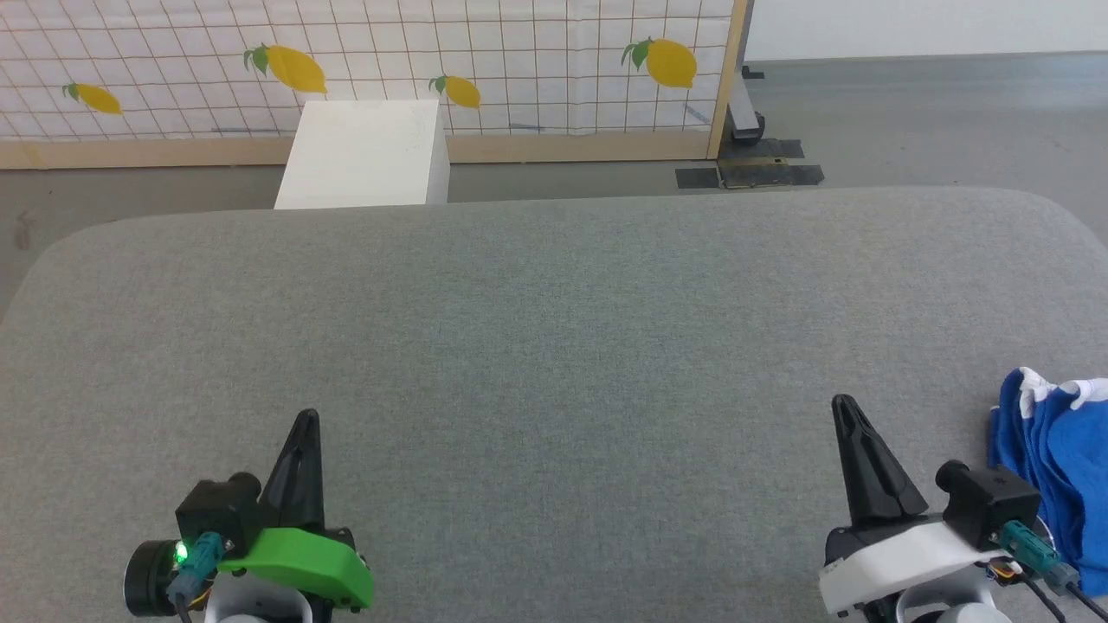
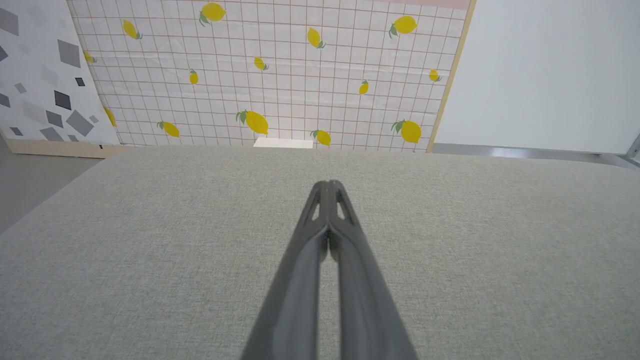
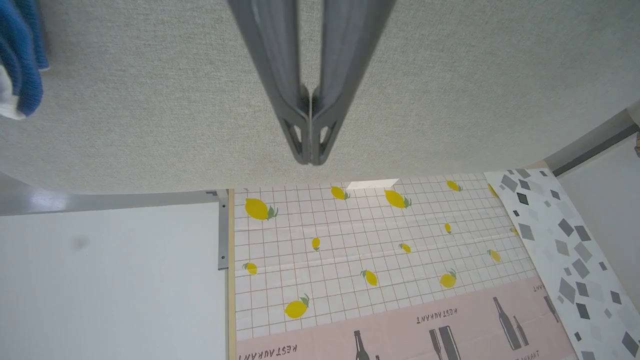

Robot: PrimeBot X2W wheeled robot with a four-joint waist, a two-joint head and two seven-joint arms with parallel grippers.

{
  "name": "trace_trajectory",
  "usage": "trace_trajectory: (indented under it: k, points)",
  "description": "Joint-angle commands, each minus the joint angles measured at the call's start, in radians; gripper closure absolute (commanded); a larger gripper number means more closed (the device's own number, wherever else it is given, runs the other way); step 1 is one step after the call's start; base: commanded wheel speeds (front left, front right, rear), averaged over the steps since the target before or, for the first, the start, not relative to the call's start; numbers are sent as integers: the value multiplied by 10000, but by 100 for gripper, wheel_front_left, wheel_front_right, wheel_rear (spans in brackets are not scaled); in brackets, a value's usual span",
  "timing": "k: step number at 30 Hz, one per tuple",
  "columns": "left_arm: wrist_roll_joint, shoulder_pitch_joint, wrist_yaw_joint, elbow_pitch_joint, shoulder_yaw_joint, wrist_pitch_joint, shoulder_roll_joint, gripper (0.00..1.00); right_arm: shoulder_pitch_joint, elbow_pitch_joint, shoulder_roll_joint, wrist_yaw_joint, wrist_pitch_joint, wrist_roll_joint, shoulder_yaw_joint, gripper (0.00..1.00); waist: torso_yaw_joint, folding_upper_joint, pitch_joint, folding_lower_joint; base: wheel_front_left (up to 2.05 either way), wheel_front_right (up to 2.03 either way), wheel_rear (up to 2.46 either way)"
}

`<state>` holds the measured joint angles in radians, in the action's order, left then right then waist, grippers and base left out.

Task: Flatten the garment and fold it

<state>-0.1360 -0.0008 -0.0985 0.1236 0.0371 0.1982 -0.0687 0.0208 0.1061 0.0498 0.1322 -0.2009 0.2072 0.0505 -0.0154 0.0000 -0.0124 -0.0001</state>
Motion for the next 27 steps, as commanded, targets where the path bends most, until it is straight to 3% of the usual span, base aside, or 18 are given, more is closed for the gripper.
trace_trajectory:
  k: [1,27]
  points:
    - [170,2,64,-56,-21,-50,43,100,-51,-82,1,-4,84,-143,-41,100,2,0,2,1,0,0,0]
    - [493,4,314,-376,-116,-574,81,100,-93,-348,2,-7,606,-666,-167,100,43,0,35,1,0,0,0]
